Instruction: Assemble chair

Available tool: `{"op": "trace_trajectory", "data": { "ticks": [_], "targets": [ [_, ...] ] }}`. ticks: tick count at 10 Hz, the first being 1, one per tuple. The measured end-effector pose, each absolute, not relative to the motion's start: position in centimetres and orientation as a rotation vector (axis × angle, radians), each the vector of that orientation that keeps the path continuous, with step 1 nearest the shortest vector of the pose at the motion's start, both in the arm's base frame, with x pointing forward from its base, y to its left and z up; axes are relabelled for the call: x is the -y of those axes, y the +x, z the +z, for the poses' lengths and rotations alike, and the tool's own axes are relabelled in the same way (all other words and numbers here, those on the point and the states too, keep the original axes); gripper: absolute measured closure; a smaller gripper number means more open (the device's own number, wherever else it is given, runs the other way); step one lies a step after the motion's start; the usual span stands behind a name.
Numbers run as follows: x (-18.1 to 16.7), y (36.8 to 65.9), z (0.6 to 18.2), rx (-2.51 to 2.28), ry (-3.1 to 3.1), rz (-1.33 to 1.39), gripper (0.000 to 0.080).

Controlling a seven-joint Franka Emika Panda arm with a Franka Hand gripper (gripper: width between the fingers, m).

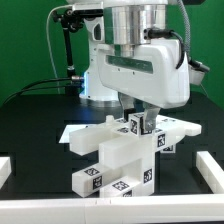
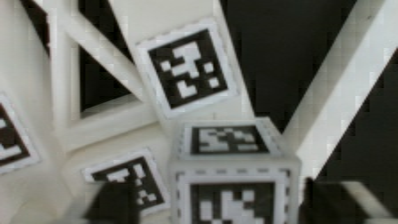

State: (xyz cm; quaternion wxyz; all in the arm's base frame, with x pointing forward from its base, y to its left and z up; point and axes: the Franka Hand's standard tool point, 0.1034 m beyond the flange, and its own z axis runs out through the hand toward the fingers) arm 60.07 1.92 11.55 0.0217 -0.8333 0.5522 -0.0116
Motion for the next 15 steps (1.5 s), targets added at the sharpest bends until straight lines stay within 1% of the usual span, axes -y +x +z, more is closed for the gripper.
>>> {"op": "trace_trajectory", "data": {
  "ticks": [1,2,3,4,6,10,13,14,15],
  "targets": [
    [-1.93,60.07,11.55,-1.71,-2.584,-0.036,0.0212],
    [-1.93,60.07,11.56,-1.656,-2.619,-0.037,0.0163],
    [-2.09,60.1,11.68,-1.605,-2.654,-0.026,0.0163],
    [-2.31,60.3,11.92,-1.445,-2.747,-0.028,0.0154],
    [-2.17,60.24,11.55,-1.018,-2.938,-0.032,0.0151],
    [-1.98,60.23,11.5,-0.531,-3.073,-0.037,0.0151],
    [-2.27,60.19,11.63,0.079,-3.153,-0.009,0.0151],
    [-2.22,60.08,11.47,0.087,-3.152,-0.012,0.0151],
    [-2.23,60.11,11.5,0.001,-3.153,-0.014,0.0263]
  ]
}}
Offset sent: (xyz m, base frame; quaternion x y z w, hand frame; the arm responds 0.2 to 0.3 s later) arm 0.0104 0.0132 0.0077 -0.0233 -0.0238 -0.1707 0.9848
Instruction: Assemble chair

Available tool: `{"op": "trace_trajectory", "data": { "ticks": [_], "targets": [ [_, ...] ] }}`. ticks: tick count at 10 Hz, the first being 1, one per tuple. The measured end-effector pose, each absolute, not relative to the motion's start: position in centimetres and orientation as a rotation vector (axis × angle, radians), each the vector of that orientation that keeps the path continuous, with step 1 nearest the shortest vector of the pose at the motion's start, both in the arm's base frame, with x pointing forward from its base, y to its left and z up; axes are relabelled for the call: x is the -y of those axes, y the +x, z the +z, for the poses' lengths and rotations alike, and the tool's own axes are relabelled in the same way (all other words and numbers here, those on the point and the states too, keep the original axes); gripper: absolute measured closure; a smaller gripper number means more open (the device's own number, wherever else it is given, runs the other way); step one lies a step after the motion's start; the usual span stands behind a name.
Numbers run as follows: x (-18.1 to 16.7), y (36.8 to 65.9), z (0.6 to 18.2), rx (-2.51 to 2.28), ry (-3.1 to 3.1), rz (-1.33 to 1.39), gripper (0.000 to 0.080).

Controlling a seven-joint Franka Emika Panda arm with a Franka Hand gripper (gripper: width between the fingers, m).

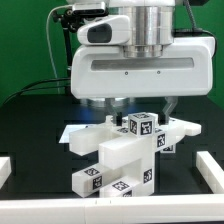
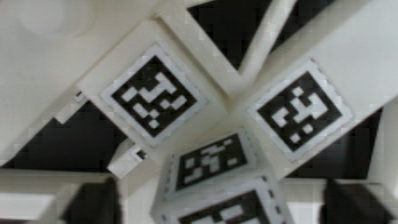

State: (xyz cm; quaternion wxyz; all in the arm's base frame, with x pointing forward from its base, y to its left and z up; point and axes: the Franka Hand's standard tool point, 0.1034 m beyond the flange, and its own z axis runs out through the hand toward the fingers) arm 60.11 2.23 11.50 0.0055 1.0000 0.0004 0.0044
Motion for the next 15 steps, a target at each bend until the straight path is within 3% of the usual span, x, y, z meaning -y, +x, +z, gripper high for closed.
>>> {"op": "trace_trajectory", "data": {
  "ticks": [1,2,3,15],
  "targets": [
    [-2.21,60.12,11.5,-0.014,3.13,0.014,0.0399],
    [-2.23,60.11,11.49,0.014,3.131,0.014,0.0399],
    [-2.28,60.11,11.49,0.163,3.129,0.015,0.0517],
    [-2.68,60.11,11.45,1.398,2.829,0.007,0.0515]
  ]
}}
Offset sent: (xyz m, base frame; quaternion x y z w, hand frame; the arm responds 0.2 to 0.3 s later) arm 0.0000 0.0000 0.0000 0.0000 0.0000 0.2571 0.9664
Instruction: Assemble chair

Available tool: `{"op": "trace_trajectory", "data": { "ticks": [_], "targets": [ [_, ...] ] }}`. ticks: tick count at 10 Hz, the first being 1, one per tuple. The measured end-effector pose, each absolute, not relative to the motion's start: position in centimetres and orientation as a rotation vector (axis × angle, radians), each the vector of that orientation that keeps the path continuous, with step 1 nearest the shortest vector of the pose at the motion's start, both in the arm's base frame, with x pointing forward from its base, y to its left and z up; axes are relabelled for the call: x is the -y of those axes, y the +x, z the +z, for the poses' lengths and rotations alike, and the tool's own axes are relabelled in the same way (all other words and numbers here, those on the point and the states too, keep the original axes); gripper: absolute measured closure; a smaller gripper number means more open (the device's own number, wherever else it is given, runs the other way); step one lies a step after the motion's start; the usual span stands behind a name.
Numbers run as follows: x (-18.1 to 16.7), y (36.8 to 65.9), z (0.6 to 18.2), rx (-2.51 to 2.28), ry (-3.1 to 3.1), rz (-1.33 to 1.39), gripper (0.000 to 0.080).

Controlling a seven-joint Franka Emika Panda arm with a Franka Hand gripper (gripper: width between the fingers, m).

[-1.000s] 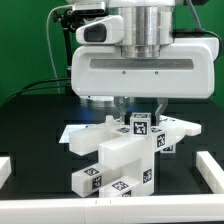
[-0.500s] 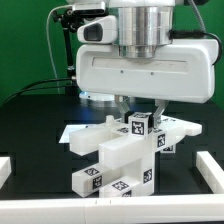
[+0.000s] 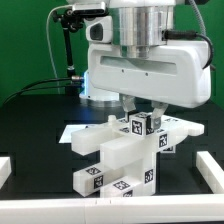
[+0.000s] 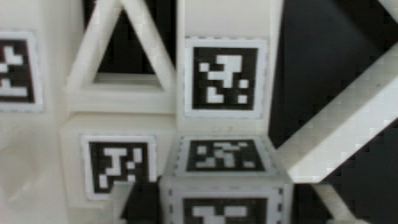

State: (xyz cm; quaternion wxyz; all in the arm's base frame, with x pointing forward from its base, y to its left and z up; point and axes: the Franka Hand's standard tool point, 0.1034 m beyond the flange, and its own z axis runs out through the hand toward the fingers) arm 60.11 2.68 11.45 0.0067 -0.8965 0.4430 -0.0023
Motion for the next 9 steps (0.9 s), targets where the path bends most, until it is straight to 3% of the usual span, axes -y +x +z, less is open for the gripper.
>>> {"op": "trace_trajectory", "data": {
  "ticks": [6,7,8,9],
  "targets": [
    [-2.94,60.11,11.43,-1.77,-2.557,0.012,0.0515],
    [-2.95,60.11,11.43,-1.77,-2.557,0.012,0.029],
    [-2.95,60.11,11.43,-1.77,-2.557,0.012,0.029],
    [-2.95,60.11,11.43,-1.77,-2.557,0.012,0.0181]
  ]
}}
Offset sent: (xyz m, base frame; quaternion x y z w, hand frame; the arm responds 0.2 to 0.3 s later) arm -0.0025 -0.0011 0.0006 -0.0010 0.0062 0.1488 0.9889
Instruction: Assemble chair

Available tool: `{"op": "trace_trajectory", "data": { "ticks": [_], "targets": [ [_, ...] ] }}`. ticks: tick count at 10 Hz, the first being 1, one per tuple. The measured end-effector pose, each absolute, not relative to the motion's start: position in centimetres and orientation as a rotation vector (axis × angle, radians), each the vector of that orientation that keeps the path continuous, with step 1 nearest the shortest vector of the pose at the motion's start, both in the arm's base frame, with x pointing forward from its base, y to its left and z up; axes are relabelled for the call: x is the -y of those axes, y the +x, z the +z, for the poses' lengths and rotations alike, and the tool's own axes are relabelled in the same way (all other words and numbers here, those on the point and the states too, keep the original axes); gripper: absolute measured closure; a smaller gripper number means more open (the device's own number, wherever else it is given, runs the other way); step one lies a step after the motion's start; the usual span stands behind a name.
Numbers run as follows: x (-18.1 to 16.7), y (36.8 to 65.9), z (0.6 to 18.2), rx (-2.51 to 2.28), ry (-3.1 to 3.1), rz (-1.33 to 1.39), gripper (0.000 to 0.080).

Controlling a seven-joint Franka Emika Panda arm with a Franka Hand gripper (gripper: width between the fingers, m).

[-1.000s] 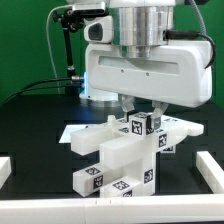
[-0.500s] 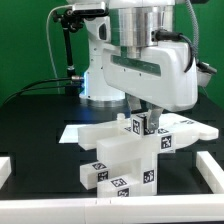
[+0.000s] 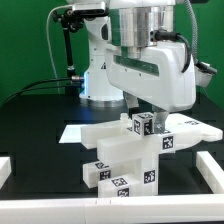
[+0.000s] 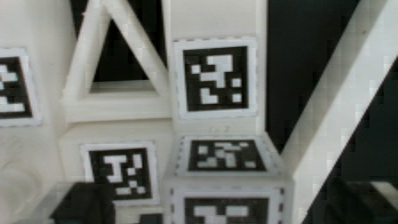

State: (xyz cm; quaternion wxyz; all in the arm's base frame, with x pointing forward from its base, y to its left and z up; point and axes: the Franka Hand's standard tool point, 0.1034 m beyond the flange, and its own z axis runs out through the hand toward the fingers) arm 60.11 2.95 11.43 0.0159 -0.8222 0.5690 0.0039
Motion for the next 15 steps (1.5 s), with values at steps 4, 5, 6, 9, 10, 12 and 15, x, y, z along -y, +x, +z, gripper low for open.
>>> {"op": "trace_trajectory", "data": {
  "ticks": [4,5,6,9,10,12,15],
  "targets": [
    [-3.2,59.9,14.2,-1.693,-2.575,0.01,0.0151],
    [-3.3,59.8,15.4,-1.676,-2.574,0.014,0.015],
    [-3.2,59.9,15.0,-1.677,-2.576,0.008,0.015],
    [-3.2,59.8,14.7,-1.679,-2.58,0.013,0.015],
    [-3.2,59.8,14.7,-1.679,-2.58,0.013,0.015],
    [-3.2,59.8,14.6,-1.68,-2.581,0.014,0.015],
    [-4.8,57.9,14.8,-1.569,-2.65,0.037,0.015]
  ]
}}
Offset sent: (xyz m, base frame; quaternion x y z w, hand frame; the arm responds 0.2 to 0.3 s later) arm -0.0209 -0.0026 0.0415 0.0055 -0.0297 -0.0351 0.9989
